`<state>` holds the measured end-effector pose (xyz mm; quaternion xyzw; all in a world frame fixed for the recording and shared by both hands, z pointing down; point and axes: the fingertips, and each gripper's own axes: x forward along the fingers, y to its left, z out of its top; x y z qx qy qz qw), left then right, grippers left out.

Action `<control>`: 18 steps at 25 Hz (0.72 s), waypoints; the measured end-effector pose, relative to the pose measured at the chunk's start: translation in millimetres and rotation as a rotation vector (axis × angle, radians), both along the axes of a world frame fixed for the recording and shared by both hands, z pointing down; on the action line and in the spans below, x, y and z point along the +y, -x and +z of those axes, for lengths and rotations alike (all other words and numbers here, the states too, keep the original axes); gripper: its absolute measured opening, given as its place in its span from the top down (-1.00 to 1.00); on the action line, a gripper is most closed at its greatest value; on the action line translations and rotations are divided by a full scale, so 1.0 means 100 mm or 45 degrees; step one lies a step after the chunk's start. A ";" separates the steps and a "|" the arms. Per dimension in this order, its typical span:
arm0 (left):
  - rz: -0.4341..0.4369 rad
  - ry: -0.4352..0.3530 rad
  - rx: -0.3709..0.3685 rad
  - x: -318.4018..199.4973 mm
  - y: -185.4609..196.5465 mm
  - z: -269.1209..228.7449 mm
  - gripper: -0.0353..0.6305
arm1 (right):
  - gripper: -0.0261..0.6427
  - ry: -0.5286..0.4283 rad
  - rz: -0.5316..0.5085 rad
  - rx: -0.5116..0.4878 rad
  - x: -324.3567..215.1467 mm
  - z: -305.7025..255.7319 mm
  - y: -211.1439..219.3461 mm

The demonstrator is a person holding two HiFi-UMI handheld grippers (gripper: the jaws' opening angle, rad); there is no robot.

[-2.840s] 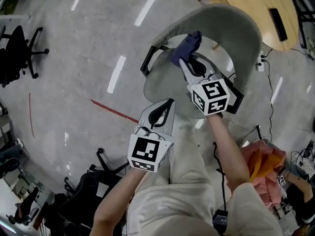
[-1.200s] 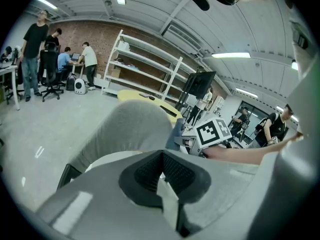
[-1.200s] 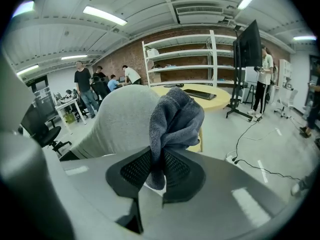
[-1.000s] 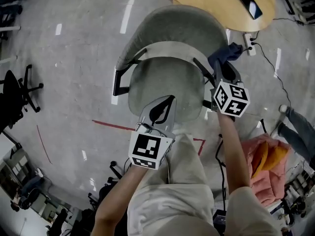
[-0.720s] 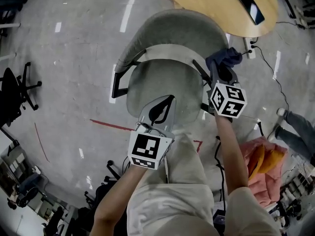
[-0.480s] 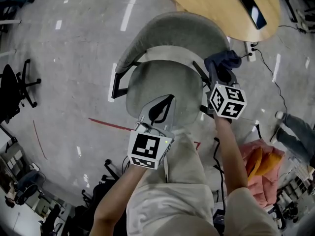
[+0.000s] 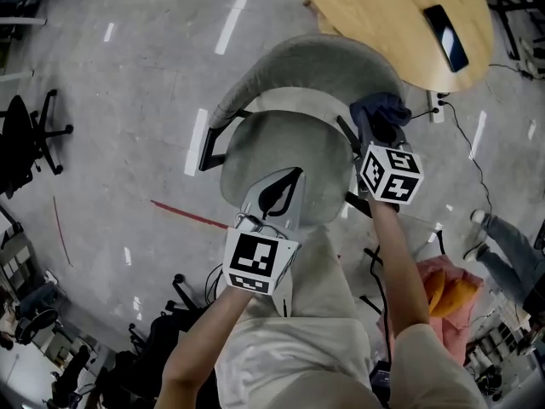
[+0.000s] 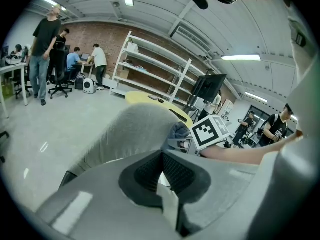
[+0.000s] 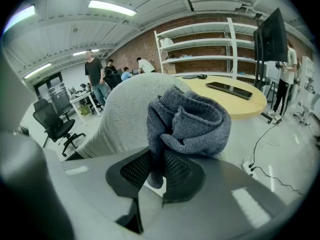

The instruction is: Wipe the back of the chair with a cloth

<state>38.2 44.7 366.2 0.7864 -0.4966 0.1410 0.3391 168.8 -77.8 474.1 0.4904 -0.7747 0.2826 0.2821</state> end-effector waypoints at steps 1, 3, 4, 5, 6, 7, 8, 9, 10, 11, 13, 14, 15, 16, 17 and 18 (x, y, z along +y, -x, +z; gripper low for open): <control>-0.007 0.001 0.001 -0.02 0.02 0.00 0.89 | 0.68 0.000 -0.011 0.000 -0.04 0.01 0.04; -0.017 0.000 -0.002 -0.04 0.07 0.01 0.89 | 0.69 -0.001 -0.033 0.000 -0.10 0.02 0.12; -0.022 0.000 -0.004 -0.04 0.09 0.01 0.89 | 0.69 -0.001 -0.045 0.000 -0.12 0.02 0.17; -0.025 0.002 -0.004 -0.03 0.10 0.01 0.89 | 0.69 -0.002 -0.058 0.000 -0.14 0.02 0.22; -0.026 0.003 -0.004 -0.03 0.12 0.01 0.89 | 0.69 -0.003 -0.071 -0.001 -0.15 0.01 0.26; -0.026 0.004 -0.004 -0.02 0.13 0.01 0.89 | 0.69 -0.005 -0.082 -0.002 -0.17 0.01 0.29; -0.027 0.004 -0.004 -0.01 0.14 0.01 0.89 | 0.68 -0.007 -0.093 -0.002 -0.19 0.00 0.33; -0.030 0.004 -0.004 -0.01 0.16 0.02 0.89 | 0.69 -0.010 -0.105 -0.002 -0.20 -0.01 0.37; -0.034 0.004 -0.005 -0.01 0.18 0.02 0.89 | 0.69 -0.012 -0.118 -0.003 -0.22 -0.01 0.41; -0.039 0.004 -0.006 -0.01 0.21 0.02 0.89 | 0.69 -0.014 -0.131 -0.002 -0.24 -0.02 0.46; -0.048 0.006 -0.006 -0.02 0.26 0.03 0.89 | 0.68 -0.015 -0.153 -0.001 -0.27 -0.02 0.53; -0.054 0.009 -0.004 -0.02 0.28 0.04 0.89 | 0.69 -0.013 -0.164 0.001 -0.28 -0.02 0.56; -0.060 0.011 -0.003 -0.02 0.30 0.04 0.89 | 0.69 -0.010 -0.177 0.001 -0.28 -0.01 0.60; -0.066 0.012 -0.003 -0.02 0.33 0.05 0.89 | 0.68 -0.005 -0.190 0.001 -0.29 -0.01 0.64; -0.072 0.012 -0.002 -0.03 0.35 0.06 0.89 | 0.69 0.000 -0.200 0.001 -0.30 0.00 0.68; -0.078 0.012 -0.001 -0.04 0.38 0.07 0.89 | 0.68 0.007 -0.209 0.001 -0.31 0.00 0.72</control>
